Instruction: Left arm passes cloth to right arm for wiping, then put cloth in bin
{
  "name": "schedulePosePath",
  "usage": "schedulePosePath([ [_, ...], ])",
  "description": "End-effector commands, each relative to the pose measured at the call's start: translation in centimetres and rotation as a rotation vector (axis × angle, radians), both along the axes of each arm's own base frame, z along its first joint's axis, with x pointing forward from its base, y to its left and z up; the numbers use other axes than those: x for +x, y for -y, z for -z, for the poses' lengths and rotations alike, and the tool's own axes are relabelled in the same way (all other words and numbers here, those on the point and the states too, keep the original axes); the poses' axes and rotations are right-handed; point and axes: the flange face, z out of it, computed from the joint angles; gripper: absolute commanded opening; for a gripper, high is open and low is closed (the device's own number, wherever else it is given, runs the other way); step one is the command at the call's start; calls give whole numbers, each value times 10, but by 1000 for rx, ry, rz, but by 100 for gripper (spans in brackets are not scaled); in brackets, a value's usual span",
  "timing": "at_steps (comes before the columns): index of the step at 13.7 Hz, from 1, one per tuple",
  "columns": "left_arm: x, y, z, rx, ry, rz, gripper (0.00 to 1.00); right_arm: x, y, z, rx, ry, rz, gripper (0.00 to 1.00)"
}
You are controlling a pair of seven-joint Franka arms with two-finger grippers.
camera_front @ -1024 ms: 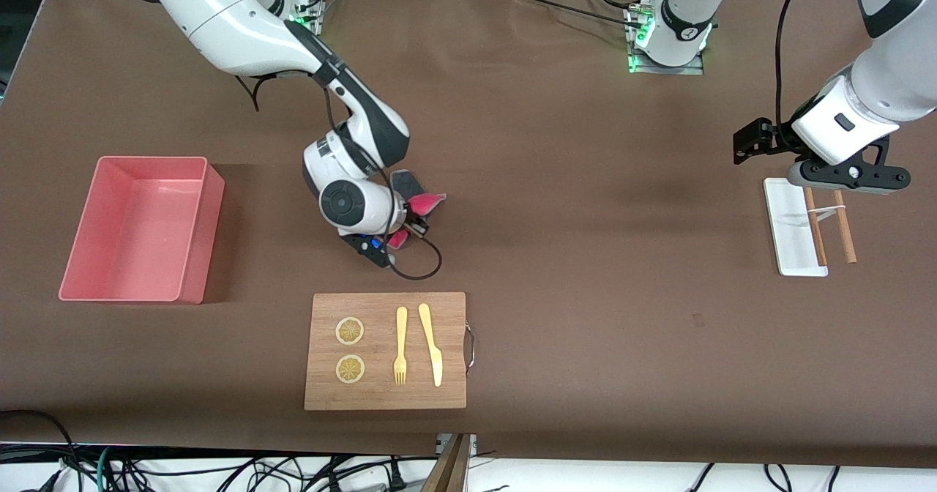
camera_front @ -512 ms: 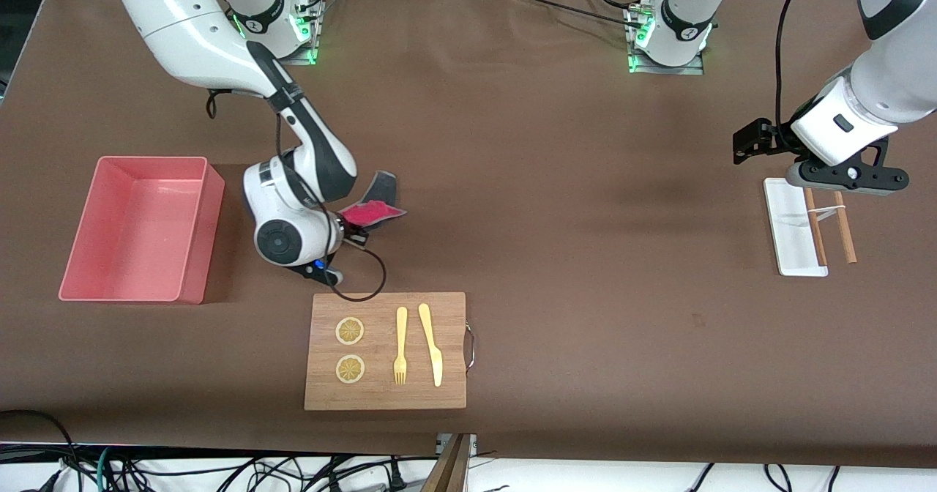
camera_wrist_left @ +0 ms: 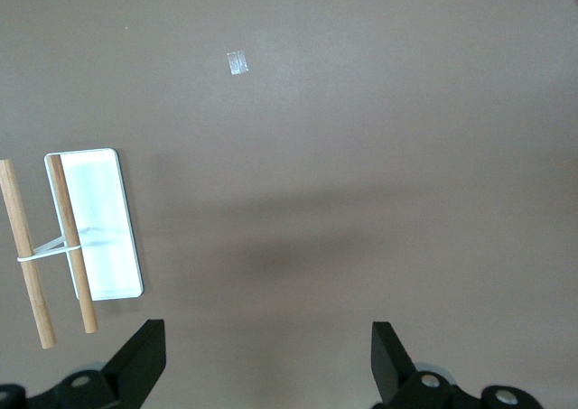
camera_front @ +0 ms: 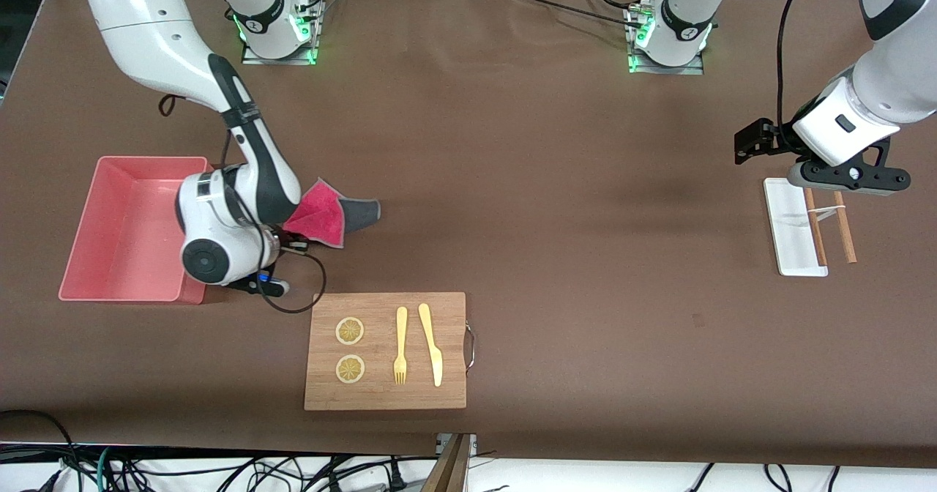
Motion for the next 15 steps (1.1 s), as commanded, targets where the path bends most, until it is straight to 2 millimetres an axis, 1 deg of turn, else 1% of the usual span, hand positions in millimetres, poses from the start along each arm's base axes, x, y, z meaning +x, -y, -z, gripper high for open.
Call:
schedulePosePath([
  [1, -3, -1, -1, 14, -3, 22, 100, 3, 12, -48, 23, 21, -43, 0],
  [2, -3, -1, -1, 14, -3, 22, 100, 2, 15, -72, 24, 22, -41, 0],
  [5, -3, -1, -1, 14, -3, 22, 100, 1, 35, -153, 26, 1, -20, 0],
  [6, -3, -1, -1, 14, -3, 24, 100, -2, 45, -179, 36, -14, -30, 0],
  [7, -3, -1, -1, 14, -3, 22, 100, -4, 58, -201, 45, -27, -41, 0],
  [9, -3, -1, -1, 14, -3, 22, 100, -7, 98, -241, 61, -56, -68, 0],
  [10, -3, -1, -1, 14, -3, 24, 100, -9, 116, -255, 77, -73, -98, 0],
  [12, -3, -1, -1, 14, -5, 22, 100, -15, 166, -268, 81, -93, -157, 0],
  [14, -3, -1, -1, 14, -3, 24, 100, -19, 212, -268, 69, -118, -258, 0],
  [15, -3, -1, -1, 14, -5, 22, 100, -22, 231, -265, 59, -136, -271, 0],
])
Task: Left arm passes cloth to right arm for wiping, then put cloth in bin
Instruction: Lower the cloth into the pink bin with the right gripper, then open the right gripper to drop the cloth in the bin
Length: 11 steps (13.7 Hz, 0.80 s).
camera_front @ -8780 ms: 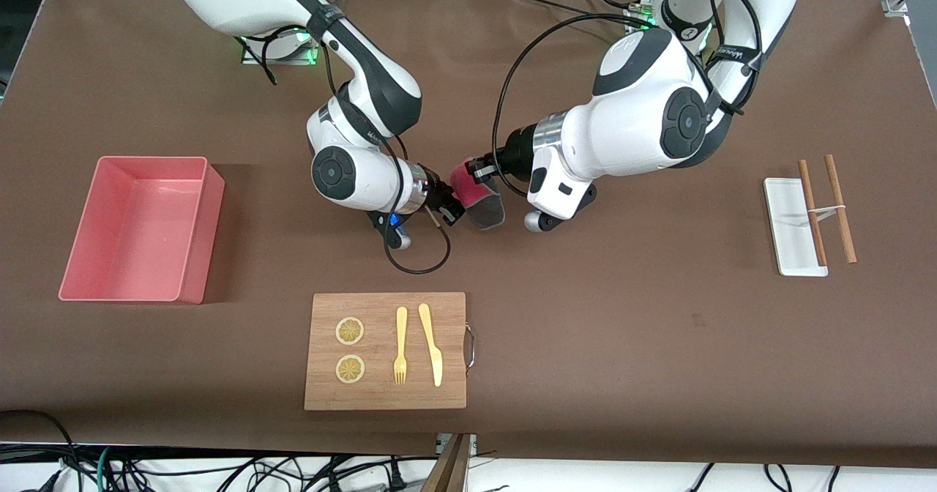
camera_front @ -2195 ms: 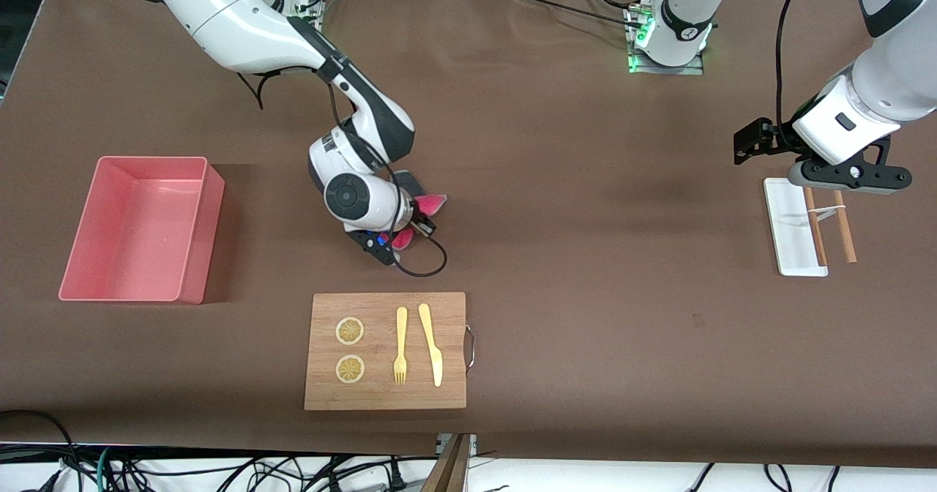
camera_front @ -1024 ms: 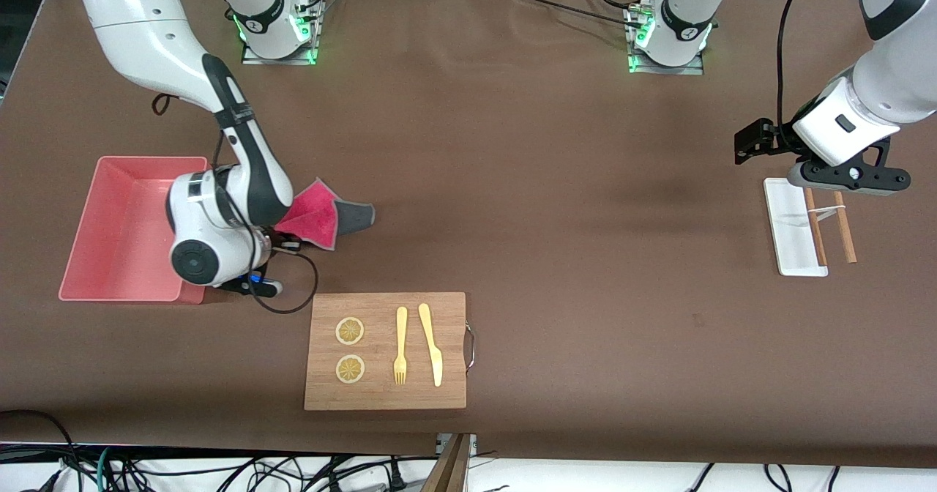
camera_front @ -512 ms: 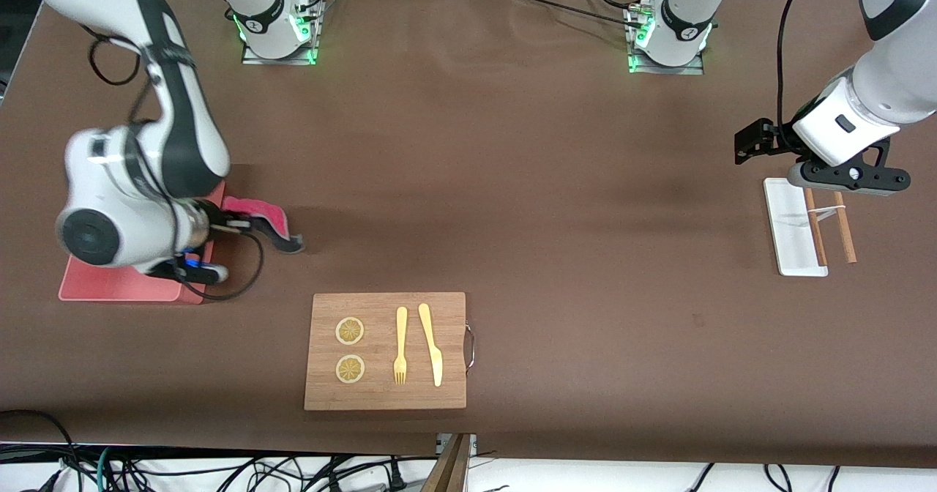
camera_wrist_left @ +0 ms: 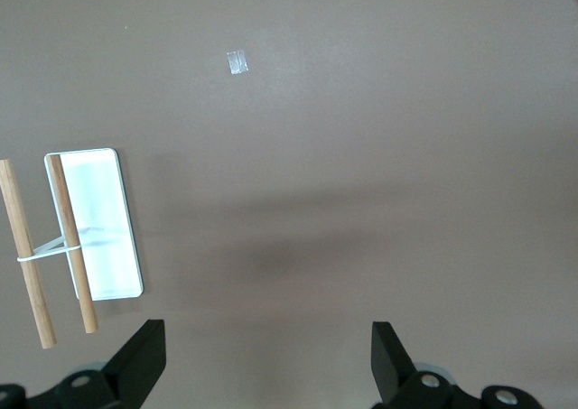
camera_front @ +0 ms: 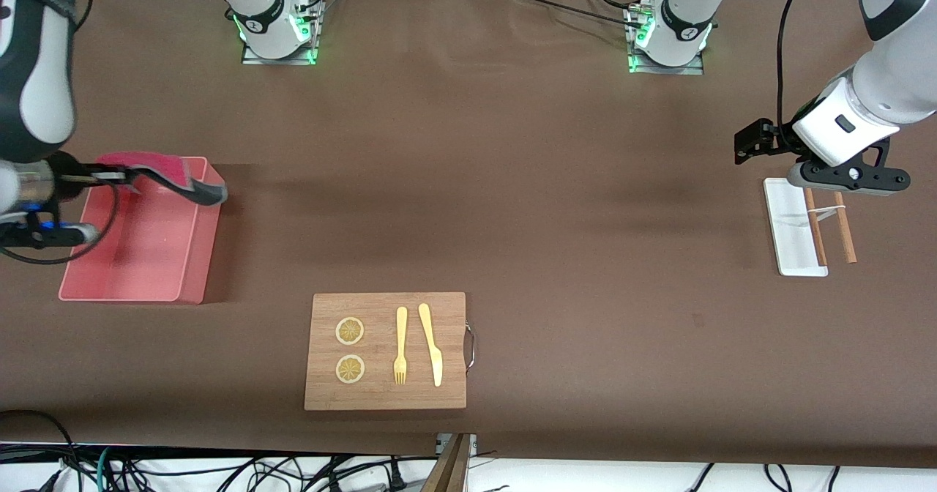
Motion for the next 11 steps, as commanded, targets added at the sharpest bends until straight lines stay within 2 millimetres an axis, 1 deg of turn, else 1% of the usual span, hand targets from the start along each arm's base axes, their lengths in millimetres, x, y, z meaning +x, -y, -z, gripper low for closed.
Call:
schedulePosePath([
  [1, -3, -1, -2, 14, -4, 21, 100, -2, 39, 8, -24, -42, -71, 0],
  [3, -3, -1, -2, 14, -4, 21, 100, -4, 67, 31, -22, -54, -80, 0],
  [5, -3, -2, -2, 13, -4, 19, 100, -5, 86, 72, -8, -76, -93, 0],
  [9, -3, -2, -1, 14, -5, 20, 100, -1, 95, 151, -2, -69, -101, 0],
  [10, -3, -2, -1, 13, -5, 19, 100, -2, 96, 164, 3, -61, -95, 0],
  [11, -3, -2, -1, 13, -5, 19, 100, -1, 96, 174, 1, -48, -93, 0],
])
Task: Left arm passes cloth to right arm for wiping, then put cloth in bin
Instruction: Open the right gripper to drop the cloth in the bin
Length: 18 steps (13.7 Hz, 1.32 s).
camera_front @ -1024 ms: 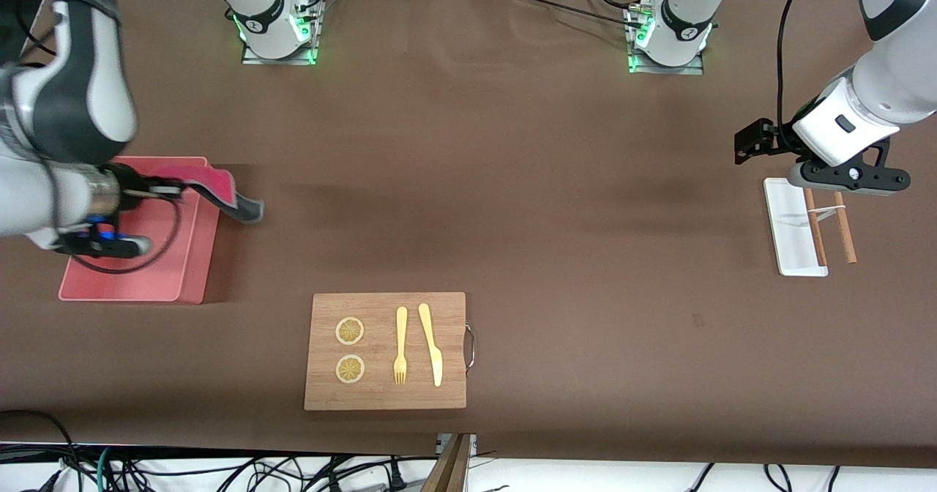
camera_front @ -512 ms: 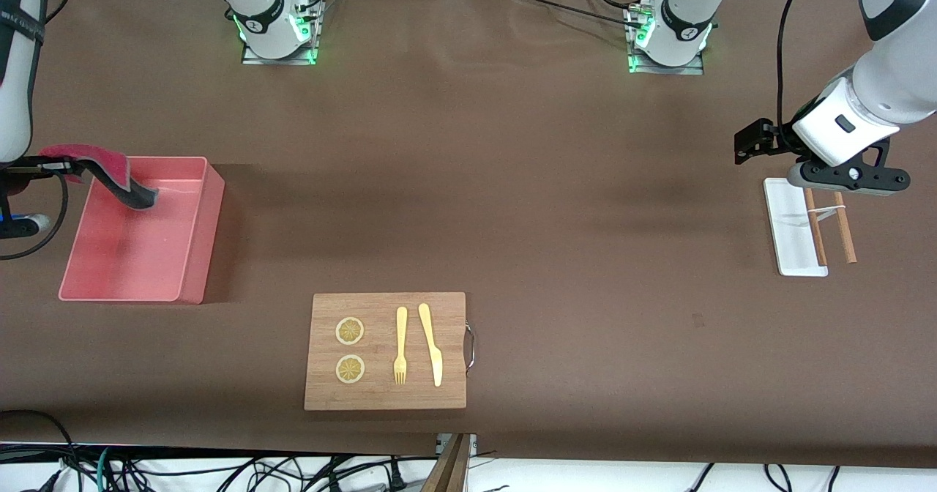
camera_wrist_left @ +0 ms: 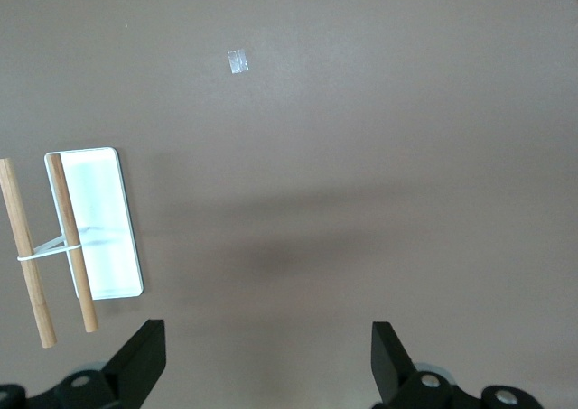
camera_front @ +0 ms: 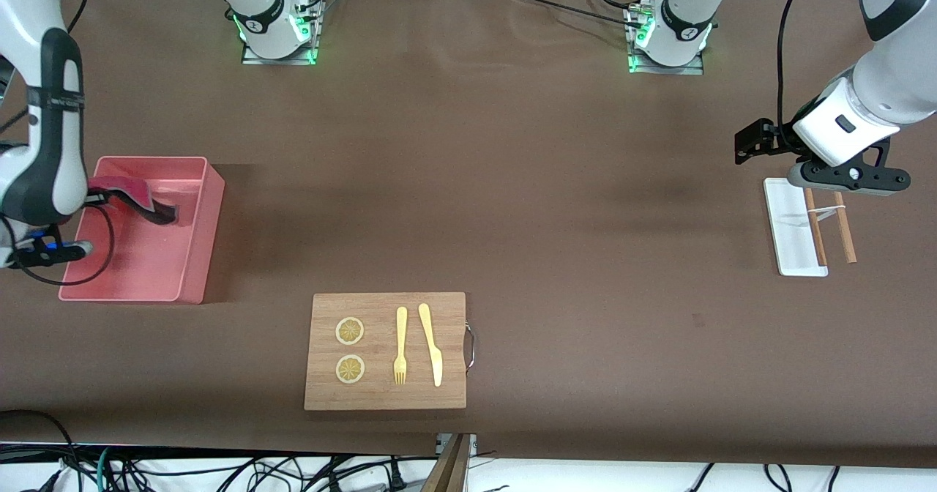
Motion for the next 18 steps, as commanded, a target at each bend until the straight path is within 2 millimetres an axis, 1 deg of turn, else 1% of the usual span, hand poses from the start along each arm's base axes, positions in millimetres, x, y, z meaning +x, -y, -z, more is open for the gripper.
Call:
schedulePosePath([
  [1, -3, -1, -2, 13, -4, 20, 100, 2, 0, 22, 26, 37, 0, 0],
  [2, -3, -1, -2, 13, -5, 20, 100, 5, 0, 39, 37, 50, 6, 0],
  [3, -3, -1, -2, 13, -4, 20, 100, 6, -1, 61, 46, 56, 11, 0],
  [4, -3, -1, -2, 13, -5, 20, 100, 6, -1, 75, 54, 77, 3, 0],
  [5, -3, -1, -2, 13, -5, 20, 100, 4, 1, 87, 48, 93, 0, 0],
  [8, -3, -1, -2, 13, -5, 20, 100, 4, 0, 110, 58, 124, 10, 0],
  [9, -3, -1, -2, 13, -5, 20, 100, 4, 0, 113, 65, 130, 19, 41],
  [10, -3, -1, -2, 13, -5, 20, 100, 5, -1, 109, 69, 133, 24, 99],
  [11, -3, -1, -2, 13, -5, 20, 100, 9, -1, 95, 69, 150, 26, 100],
  [14, -3, -1, -2, 13, -5, 20, 100, 16, -6, 32, 93, 177, 33, 100],
  [15, -3, -1, -2, 13, -5, 20, 100, 21, -9, 8, 98, 178, 34, 100],
  [16, -3, -1, -2, 13, -5, 20, 100, 22, -13, -18, 109, 172, 37, 100],
  [18, -3, -1, -2, 11, -5, 20, 100, 18, -25, -77, 132, 182, 32, 100],
])
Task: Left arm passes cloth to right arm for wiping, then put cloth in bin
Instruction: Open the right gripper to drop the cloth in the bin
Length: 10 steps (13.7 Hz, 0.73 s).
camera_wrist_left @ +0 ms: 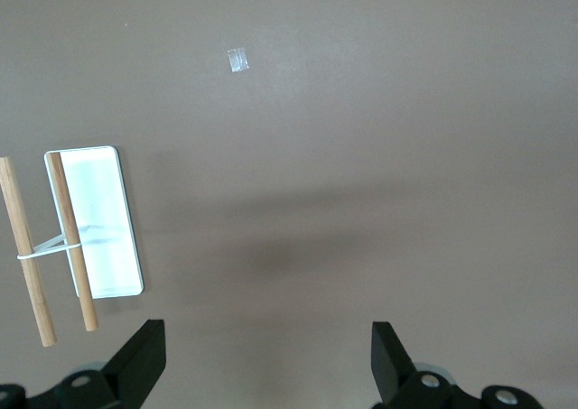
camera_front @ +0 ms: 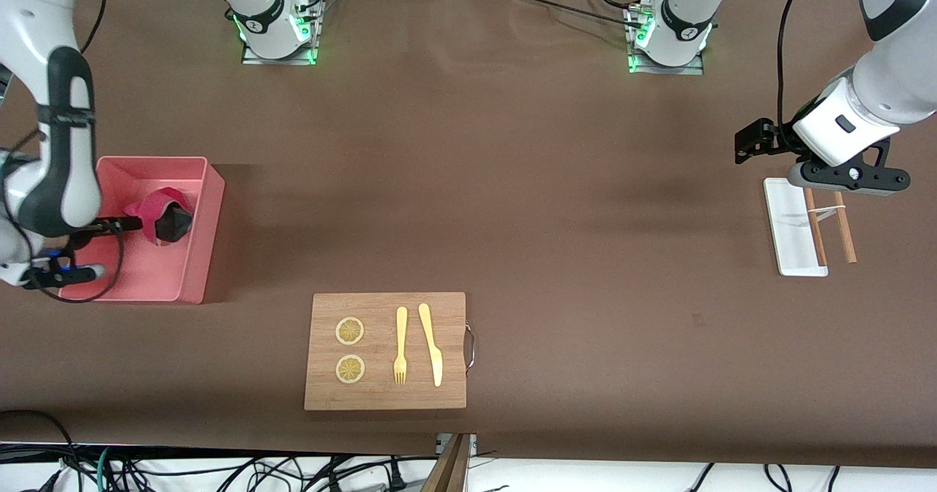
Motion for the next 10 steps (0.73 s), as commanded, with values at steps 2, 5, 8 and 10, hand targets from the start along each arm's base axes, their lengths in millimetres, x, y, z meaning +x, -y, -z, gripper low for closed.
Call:
schedulePosePath([
  [2, -3, -1, -2, 11, -2, 20, 100, -12, -32, -102, 43, 48, 2, 100],
  [5, -3, 0, -2, 11, -2, 22, 100, -23, -78, -165, -4, 141, 94, 100],
  [8, -3, 0, -2, 11, -2, 22, 100, -43, -125, -212, 22, 211, 80, 100],
  [10, -3, 0, -2, 11, -2, 22, 100, -52, -148, -234, 7, 245, 22, 100],
])
